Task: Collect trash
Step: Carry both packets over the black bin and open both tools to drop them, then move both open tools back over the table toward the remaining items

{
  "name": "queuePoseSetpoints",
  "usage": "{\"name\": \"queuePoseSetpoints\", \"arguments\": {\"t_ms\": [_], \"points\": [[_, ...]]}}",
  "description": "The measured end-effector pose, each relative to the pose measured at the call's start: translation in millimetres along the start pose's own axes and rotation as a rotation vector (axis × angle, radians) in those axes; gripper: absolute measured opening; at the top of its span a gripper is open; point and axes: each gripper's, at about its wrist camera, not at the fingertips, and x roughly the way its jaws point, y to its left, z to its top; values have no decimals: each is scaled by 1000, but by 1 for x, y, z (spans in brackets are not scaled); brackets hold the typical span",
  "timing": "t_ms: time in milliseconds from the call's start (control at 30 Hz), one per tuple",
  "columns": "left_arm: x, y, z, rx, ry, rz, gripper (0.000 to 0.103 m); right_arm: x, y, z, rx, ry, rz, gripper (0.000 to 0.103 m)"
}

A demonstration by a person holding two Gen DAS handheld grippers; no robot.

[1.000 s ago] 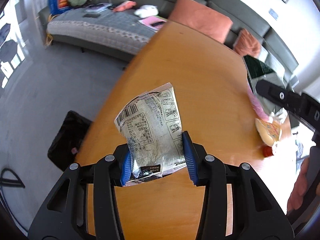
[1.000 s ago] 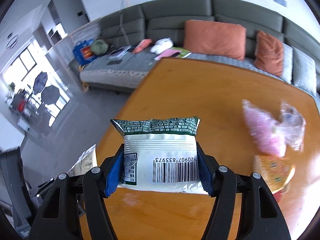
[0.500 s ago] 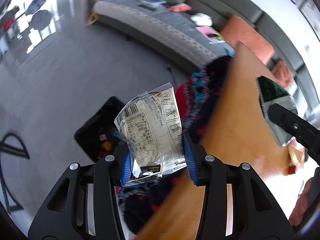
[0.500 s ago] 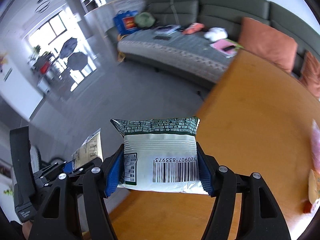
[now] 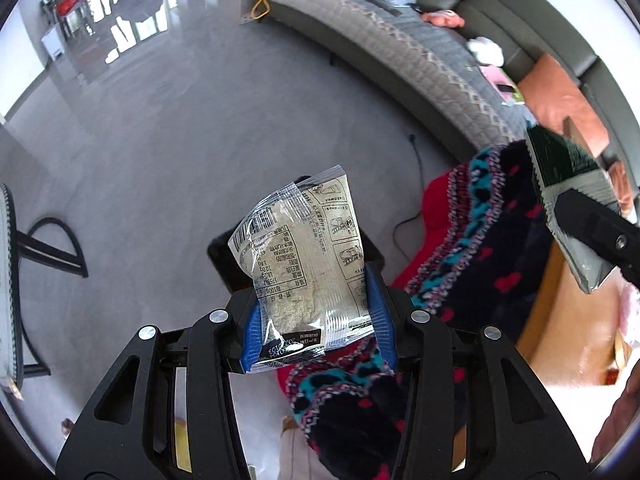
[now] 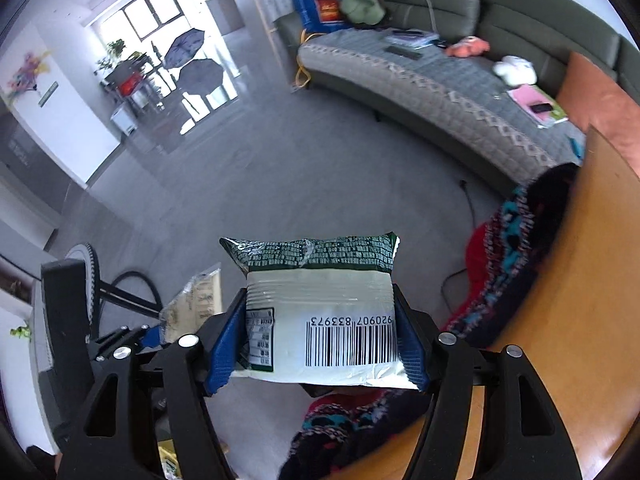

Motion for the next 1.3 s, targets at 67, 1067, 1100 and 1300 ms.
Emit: {"name": "queuePoseSetpoints", "arguments": {"t_ms": [67,1067,1100,1300], "points": [[5,3,6,5,16,19,63,4,7,7,-1,-2,11,75],[-21,-46,5,107,-74,28,98,-46,-50,-22,136,-83,-32,80],[-22,-54,2,120,-74,24,98,-52,-59,-27,151,-89,-41,80],[-26,-113,-13,232,-67,-24,98,-86,-100,-52,224,-126,-86,80]]}}
